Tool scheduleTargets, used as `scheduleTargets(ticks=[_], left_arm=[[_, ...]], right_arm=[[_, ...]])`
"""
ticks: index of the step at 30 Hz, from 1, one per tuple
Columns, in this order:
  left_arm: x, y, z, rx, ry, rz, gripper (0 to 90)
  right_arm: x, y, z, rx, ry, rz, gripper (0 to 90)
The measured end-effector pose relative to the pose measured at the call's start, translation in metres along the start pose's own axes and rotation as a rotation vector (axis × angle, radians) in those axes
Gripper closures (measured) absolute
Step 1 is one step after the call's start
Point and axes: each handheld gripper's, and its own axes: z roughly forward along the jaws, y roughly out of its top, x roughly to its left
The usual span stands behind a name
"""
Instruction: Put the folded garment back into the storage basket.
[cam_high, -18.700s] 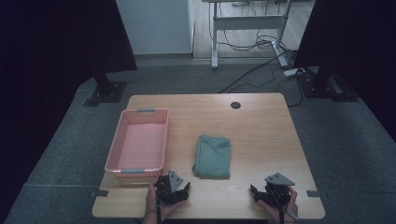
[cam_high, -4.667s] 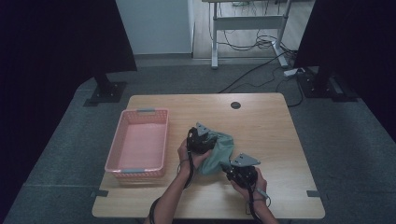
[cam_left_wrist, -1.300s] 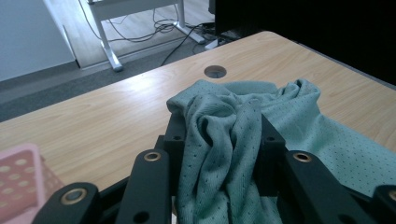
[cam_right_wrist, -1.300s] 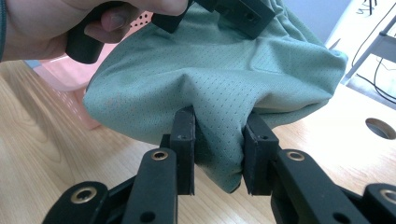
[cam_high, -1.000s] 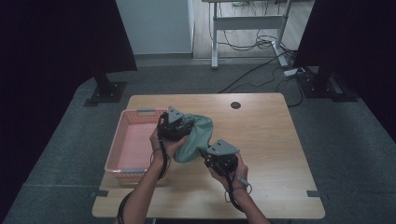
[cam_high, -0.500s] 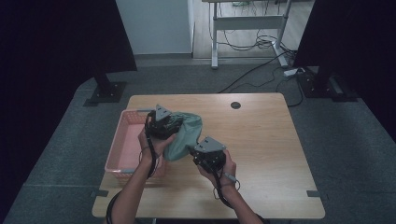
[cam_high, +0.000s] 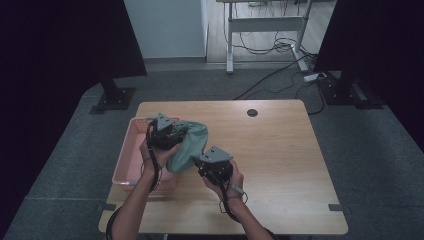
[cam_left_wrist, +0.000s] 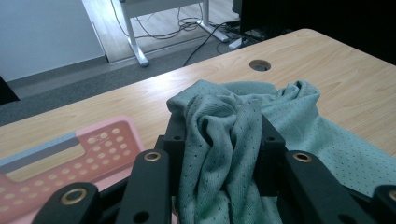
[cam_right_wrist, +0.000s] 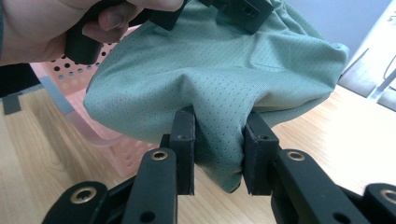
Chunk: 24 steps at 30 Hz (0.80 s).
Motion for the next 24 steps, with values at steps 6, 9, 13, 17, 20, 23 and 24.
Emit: scheduleTargets(ticks=[6,9,13,17,20,23,24], left_arm=[[0.009,-0.005,-0.003,0.008,0.012,-0.006,64.6],[0.012,-0.006,-0.004,0.009,0.016,-0.006,64.6],[0.019,-0.009,-0.006,0.014,0.026,-0.013,64.7],[0.023,-0.012,-0.007,0.016,0.03,-0.017,64.6],[0.027,-0.014,-0.008,0.021,0.035,-0.017,64.7],[0.029,-0.015,-0.008,0.024,0.039,-0.019,64.7],[0.03,-0.016,-0.008,0.023,0.04,-0.02,64.7]], right_arm=[[0.006,0.001,0.009,-0.001,0.009,0.001,69.5],[0.009,0.003,0.013,0.001,0.014,0.0,69.5],[0.011,0.005,0.019,0.002,0.023,-0.001,69.6],[0.014,0.006,0.024,0.004,0.03,0.0,69.5],[0.015,0.006,0.027,0.004,0.034,-0.001,69.5],[0.017,0.007,0.03,0.004,0.037,-0.001,69.5],[0.017,0.007,0.03,0.005,0.039,0.0,69.5]])
